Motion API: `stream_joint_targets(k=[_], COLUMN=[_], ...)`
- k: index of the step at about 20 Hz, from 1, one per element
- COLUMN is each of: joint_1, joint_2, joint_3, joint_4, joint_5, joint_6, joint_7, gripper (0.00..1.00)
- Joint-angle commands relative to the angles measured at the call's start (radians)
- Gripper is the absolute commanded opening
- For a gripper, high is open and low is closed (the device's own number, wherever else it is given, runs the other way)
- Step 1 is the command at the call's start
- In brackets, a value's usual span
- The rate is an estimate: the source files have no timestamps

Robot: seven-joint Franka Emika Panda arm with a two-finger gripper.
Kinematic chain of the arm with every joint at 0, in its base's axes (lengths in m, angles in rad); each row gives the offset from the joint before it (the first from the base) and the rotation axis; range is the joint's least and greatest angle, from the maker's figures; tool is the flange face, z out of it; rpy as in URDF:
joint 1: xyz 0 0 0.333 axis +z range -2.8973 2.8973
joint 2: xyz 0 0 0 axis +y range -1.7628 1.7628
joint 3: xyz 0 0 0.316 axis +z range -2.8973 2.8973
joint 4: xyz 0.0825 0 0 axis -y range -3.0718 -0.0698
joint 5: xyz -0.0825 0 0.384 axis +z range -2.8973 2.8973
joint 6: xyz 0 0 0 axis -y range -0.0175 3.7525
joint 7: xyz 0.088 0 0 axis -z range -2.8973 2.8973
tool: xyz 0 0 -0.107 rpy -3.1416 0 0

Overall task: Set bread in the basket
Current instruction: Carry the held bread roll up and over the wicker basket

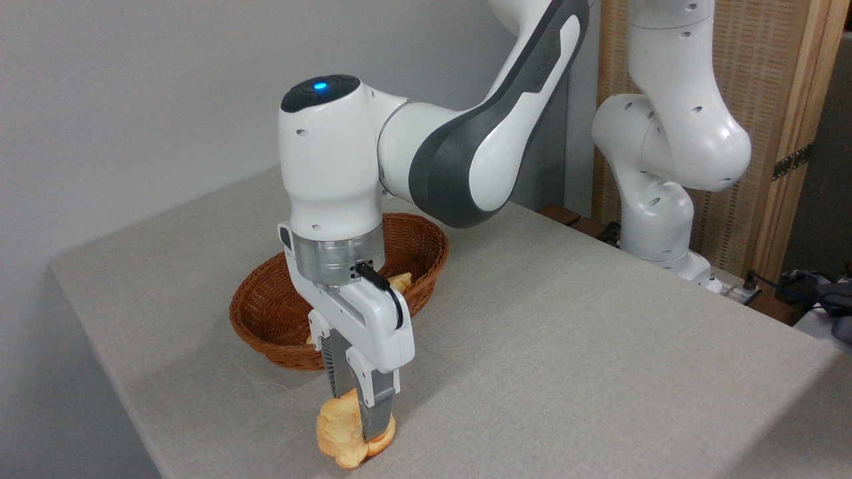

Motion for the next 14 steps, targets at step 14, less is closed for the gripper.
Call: stream_joint_targets(k=[14], joint_1=[-0.01], joint_2=[-0.186], joint_3=[-0.195], joint_4=[0.151], joint_5=[-0.094], joint_6=[-0.407], joint_7=[-0.253], gripper=[0.43])
